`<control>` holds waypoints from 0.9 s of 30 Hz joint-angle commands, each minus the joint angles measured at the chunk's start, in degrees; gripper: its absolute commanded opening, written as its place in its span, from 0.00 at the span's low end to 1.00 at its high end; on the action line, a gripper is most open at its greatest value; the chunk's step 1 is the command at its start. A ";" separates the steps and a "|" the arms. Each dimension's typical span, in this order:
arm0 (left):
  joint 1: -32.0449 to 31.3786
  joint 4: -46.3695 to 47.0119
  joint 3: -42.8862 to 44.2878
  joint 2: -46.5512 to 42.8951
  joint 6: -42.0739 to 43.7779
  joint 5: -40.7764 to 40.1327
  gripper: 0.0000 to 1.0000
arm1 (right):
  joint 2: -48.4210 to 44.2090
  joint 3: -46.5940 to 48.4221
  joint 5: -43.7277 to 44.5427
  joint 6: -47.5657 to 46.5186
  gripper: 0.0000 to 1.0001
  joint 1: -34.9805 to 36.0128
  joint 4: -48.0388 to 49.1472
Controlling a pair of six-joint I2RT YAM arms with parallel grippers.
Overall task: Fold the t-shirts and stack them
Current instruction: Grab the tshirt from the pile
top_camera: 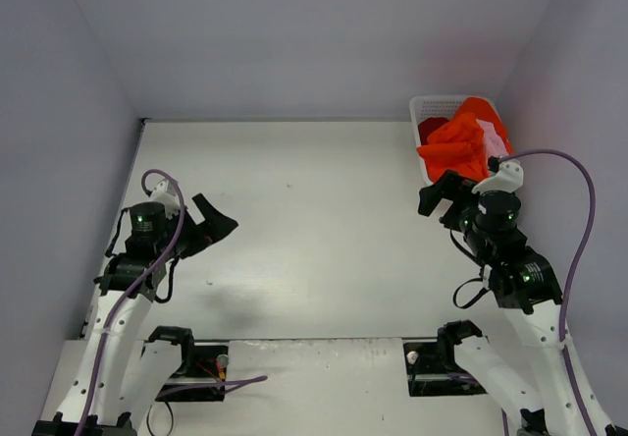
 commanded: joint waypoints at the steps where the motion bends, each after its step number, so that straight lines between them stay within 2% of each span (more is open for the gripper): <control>1: 0.38 2.89 3.62 -0.51 -0.69 -0.09 0.93 | 0.18 2.36 -0.30 -0.98 1.00 -0.19 3.89; 9: 0.38 3.24 3.36 -0.86 -1.65 0.70 0.93 | -0.52 2.00 1.10 0.95 1.00 -0.28 4.15; 13: 0.47 4.38 2.66 -1.91 -2.00 1.58 0.93 | -2.53 1.65 2.25 8.14 1.00 -0.28 4.06; 15: 0.38 4.38 2.22 -2.62 -4.19 -0.95 0.93 | -3.94 1.13 -1.34 8.78 1.00 -0.28 5.19; 16: 0.47 2.55 2.13 -2.80 -8.47 -3.41 0.93 | -4.82 0.43 -3.35 8.87 1.00 -0.19 6.07; 18: 0.73 1.04 2.04 -3.23 -9.83 -7.28 0.93 | -4.48 0.33 -11.34 7.82 1.00 -0.19 8.01; 23: 1.00 2.98 2.74 -1.92 -6.40 0.61 0.93 | -2.19 2.62 -16.91 4.40 1.00 -0.19 8.02; 27: 1.00 -0.36 4.67 0.97 -2.19 1.31 0.93 | -3.24 2.62 -13.32 1.75 1.00 -0.28 7.49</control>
